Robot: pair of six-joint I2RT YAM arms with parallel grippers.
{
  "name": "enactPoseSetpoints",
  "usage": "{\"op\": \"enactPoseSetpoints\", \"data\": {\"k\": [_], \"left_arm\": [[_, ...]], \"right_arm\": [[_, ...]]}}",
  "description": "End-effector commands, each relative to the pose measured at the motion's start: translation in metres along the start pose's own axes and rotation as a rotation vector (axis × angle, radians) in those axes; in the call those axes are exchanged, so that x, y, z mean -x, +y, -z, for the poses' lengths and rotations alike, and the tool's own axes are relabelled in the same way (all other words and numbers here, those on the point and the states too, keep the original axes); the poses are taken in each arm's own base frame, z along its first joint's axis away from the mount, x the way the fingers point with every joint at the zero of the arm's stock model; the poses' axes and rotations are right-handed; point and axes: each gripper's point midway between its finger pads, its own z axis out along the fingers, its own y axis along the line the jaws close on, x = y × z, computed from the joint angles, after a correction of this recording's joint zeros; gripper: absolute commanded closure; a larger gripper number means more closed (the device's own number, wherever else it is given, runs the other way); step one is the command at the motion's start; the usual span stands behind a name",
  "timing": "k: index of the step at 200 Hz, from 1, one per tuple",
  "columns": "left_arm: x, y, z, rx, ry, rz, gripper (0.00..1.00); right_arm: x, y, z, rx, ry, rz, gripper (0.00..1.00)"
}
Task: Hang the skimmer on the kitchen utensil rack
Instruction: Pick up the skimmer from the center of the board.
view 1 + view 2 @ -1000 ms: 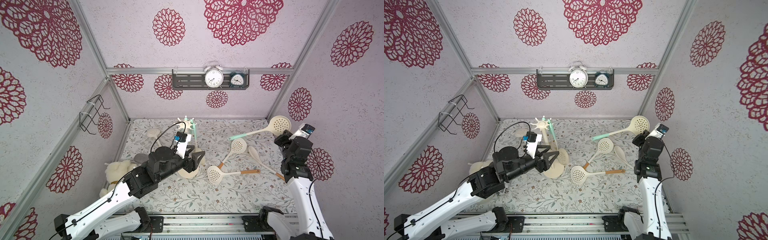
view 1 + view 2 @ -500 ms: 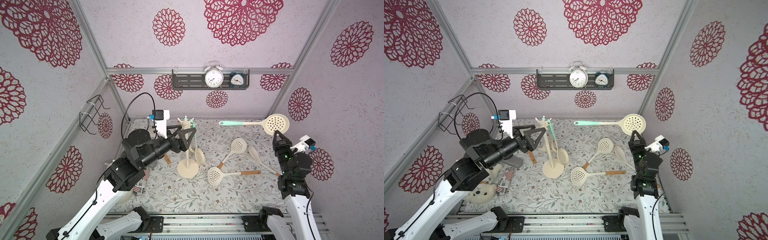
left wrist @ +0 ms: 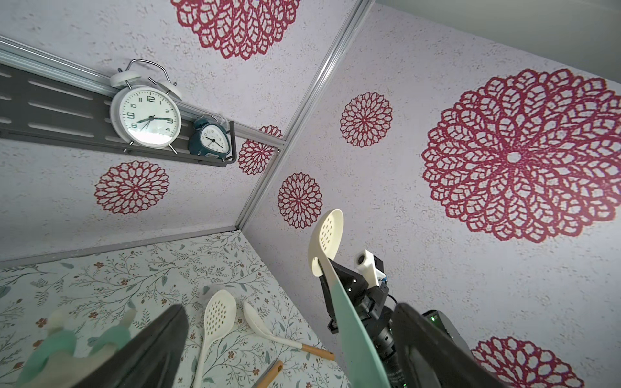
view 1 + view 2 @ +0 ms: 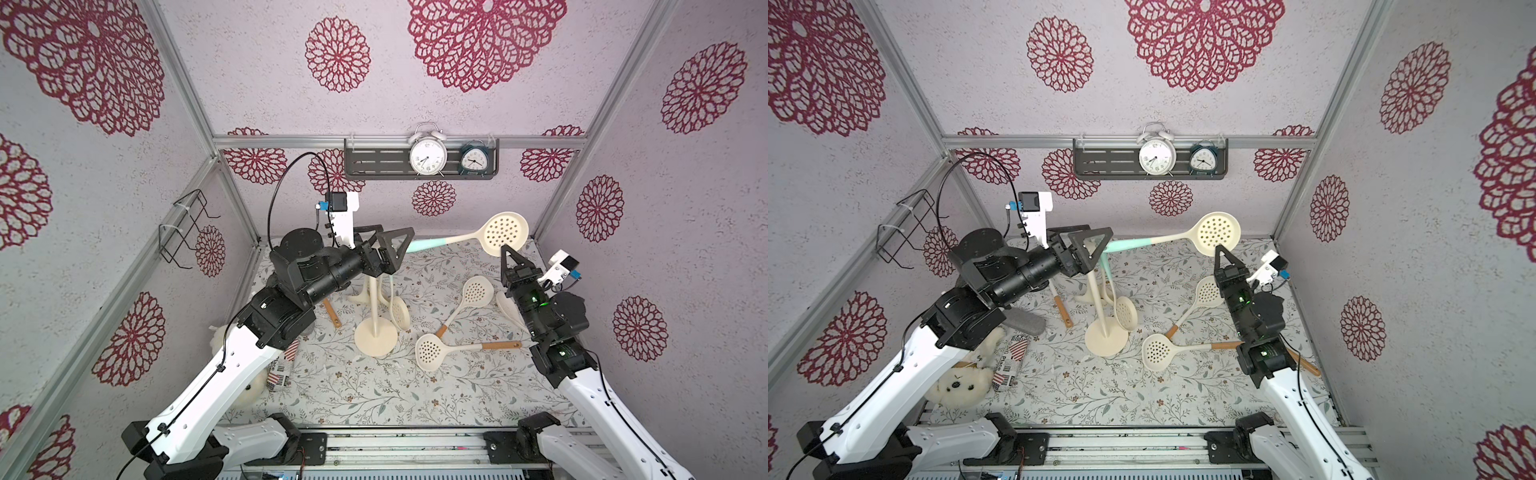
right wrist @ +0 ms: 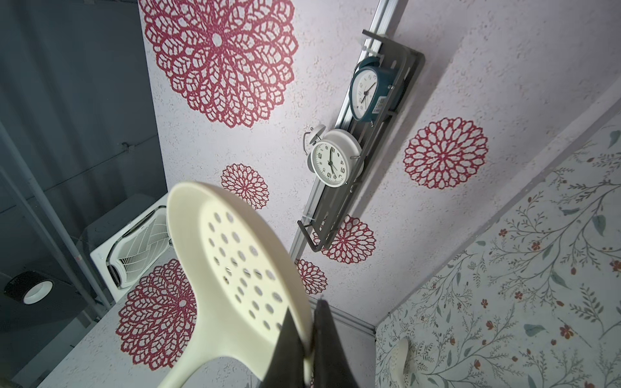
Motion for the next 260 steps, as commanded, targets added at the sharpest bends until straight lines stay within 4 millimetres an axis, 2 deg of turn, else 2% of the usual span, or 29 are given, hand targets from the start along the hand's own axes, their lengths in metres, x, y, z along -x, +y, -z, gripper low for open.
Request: {"op": "enactPoseSetpoints", "data": {"k": [1, 53, 80, 102, 122, 146, 175, 178, 196, 209, 217, 234, 249, 260], "left_arm": [[0.01, -0.01, 0.001, -0.061, -0.043, -0.005, 0.03], [-0.002, -0.007, -0.002, -0.077, -0.029, 0.005, 0.2], [-0.002, -0.004, -0.005, -0.068, -0.036, 0.0, 0.34], [0.0, -0.003, -0.008, -0.062, -0.043, -0.009, 0.57], [0.001, -0.003, -0.01, -0.064, -0.049, -0.016, 0.72], [0.003, -0.003, -0.009, -0.066, -0.058, -0.022, 1.0], [0.005, -0.006, -0.003, -0.059, -0.053, -0.046, 1.0], [0.005, -0.006, -0.002, -0.058, -0.05, -0.051, 1.0], [0.008, -0.01, 0.007, -0.041, -0.01, -0.09, 1.0], [0.006, -0.01, 0.017, -0.015, 0.045, -0.116, 1.0], [0.006, -0.01, 0.024, 0.004, 0.073, -0.129, 1.0], [0.007, -0.008, 0.042, 0.044, 0.13, -0.156, 1.0], [0.008, -0.009, 0.057, 0.056, 0.178, -0.17, 1.0], [0.003, -0.009, 0.066, 0.066, 0.224, -0.173, 1.0]], "right_arm": [[0.018, 0.048, 0.002, 0.133, -0.088, -0.009, 1.0], [0.009, 0.052, -0.003, 0.142, -0.084, -0.03, 1.0], [0.004, 0.055, -0.005, 0.148, -0.073, -0.033, 1.0], [0.001, 0.055, -0.005, 0.149, -0.071, -0.036, 1.0], [-0.001, 0.055, -0.005, 0.148, -0.07, -0.035, 1.0], [-0.003, 0.054, -0.005, 0.146, -0.066, -0.034, 1.0], [-0.003, 0.055, -0.004, 0.152, -0.072, 0.028, 1.0], [-0.003, 0.057, -0.003, 0.158, -0.074, 0.046, 0.95], [0.004, 0.062, 0.004, 0.15, -0.109, 0.231, 0.41], [0.01, 0.068, 0.011, 0.14, -0.136, 0.419, 0.21], [0.013, 0.072, 0.016, 0.131, -0.147, 0.553, 0.18], [0.013, 0.081, 0.025, 0.125, -0.136, 0.807, 0.19], [-0.001, 0.09, 0.025, 0.155, -0.044, 1.018, 0.2], [-0.02, 0.098, 0.021, 0.215, 0.065, 1.147, 0.19]]}}
